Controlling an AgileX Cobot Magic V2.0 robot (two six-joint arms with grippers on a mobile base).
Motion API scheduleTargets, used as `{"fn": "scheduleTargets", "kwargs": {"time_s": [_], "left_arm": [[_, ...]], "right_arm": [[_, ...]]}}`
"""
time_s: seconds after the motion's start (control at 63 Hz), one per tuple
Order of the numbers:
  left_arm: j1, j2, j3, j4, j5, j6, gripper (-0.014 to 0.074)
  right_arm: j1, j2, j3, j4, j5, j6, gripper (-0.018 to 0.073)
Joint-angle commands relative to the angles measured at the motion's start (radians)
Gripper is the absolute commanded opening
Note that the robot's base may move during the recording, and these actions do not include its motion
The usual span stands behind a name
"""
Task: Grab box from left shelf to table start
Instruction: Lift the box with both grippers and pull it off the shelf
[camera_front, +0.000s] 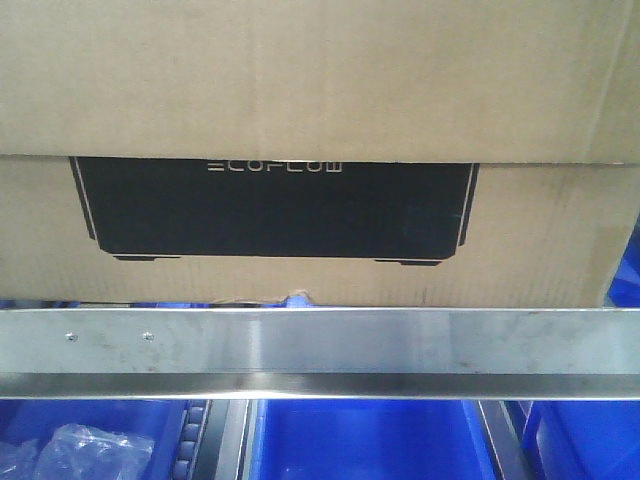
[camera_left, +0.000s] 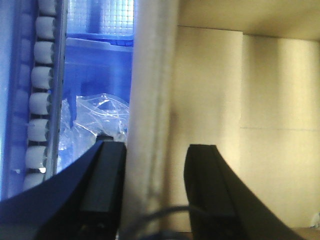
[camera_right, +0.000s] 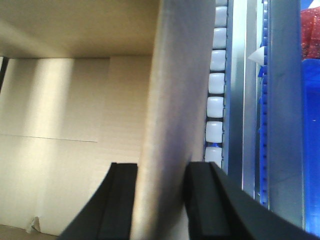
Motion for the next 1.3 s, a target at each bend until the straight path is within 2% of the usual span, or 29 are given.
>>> {"fn": "scheduleTargets", "kwargs": {"time_s": [0.0, 0.428, 0.73, 1.079, 1.285], "left_arm": [[-0.001, -0.025, -0.04, -0.055, -0.041, 0.098, -0.0011], [-0.001, -0.161, -0.059, -0.069, -0.01, 0.045, -0.0012], [-0.001, -0.228, -0.059, -0.153, 0.066, 0.045, -0.0012], [-0.005, -0.305, -0.057, -0.147, 0.156, -0.034, -0.0012], [-0.005, -0.375, -0.011, -0.147, 0.179, -0.043, -0.0012]], "right_arm": [[-0.008, -0.027, -0.028, -0.009, -0.049, -0.007, 0.0056], [-0.008, -0.147, -0.028, -0.01, -0.016, -0.007, 0.0056], [-0.008, -0.243, -0.028, -0.01, 0.032, -0.007, 0.0056], [-0.008, -0.349, -0.026, -0.01, 0.154, 0.007, 0.0056], [-0.008, -0.423, 0.018, -0.01, 0.196, 0.012, 0.0056]]}}
